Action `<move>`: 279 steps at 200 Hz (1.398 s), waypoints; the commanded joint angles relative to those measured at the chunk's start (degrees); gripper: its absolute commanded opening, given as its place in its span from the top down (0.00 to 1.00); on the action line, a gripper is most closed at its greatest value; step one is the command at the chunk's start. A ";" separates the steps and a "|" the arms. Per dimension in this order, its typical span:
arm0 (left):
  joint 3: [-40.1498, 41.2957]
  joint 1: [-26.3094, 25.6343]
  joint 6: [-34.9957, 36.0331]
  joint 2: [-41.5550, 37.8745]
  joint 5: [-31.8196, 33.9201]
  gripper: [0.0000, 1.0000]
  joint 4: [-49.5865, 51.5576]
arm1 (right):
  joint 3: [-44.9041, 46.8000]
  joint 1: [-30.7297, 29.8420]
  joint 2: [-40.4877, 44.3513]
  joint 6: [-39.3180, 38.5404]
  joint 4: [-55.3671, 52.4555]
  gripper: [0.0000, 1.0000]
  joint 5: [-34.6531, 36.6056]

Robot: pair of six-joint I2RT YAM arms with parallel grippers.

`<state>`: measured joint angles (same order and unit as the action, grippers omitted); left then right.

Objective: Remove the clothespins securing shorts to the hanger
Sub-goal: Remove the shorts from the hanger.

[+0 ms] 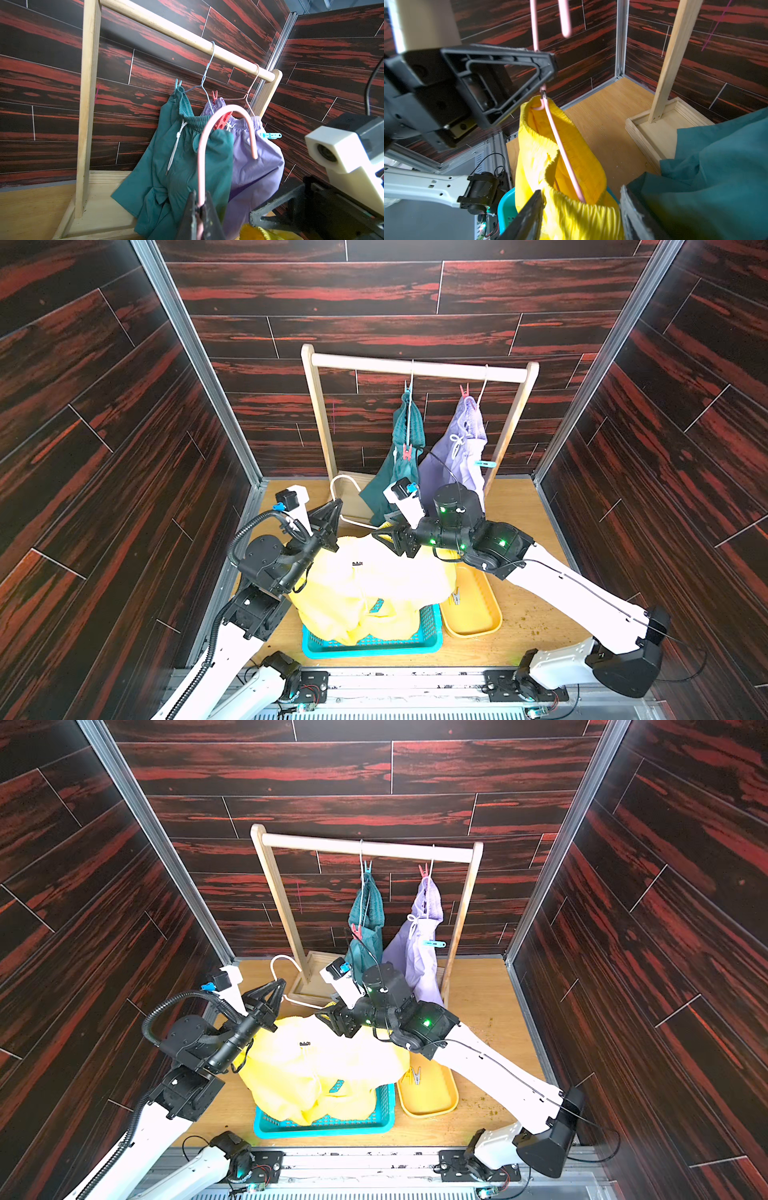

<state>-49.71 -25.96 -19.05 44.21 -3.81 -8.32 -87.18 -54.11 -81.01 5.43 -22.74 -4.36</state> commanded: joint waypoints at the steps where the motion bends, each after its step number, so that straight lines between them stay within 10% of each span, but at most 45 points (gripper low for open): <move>1: -2.42 -0.15 0.75 -1.49 1.04 1.00 -3.06 | 1.75 -0.12 0.01 -0.41 -1.50 0.45 2.72; 89: -2.47 -0.15 1.82 -1.10 3.76 1.00 -2.26 | 7.20 -0.12 3.63 -1.34 -1.02 0.94 8.25; 203: -3.07 -0.14 1.84 0.00 5.92 1.00 -2.06 | 14.12 0.05 8.70 -1.11 -1.09 0.66 11.17; 230: -3.19 -0.15 1.69 -0.26 6.19 1.00 -1.87 | 15.48 0.13 9.50 -1.14 -0.12 0.89 11.95; 279: -3.28 -0.15 1.91 -0.17 6.88 1.00 -0.92 | 16.65 0.29 10.64 -0.56 0.13 1.00 14.40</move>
<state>-49.71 -26.74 -17.15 45.34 0.05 -4.67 -72.60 -54.61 -72.77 3.90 -19.46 5.72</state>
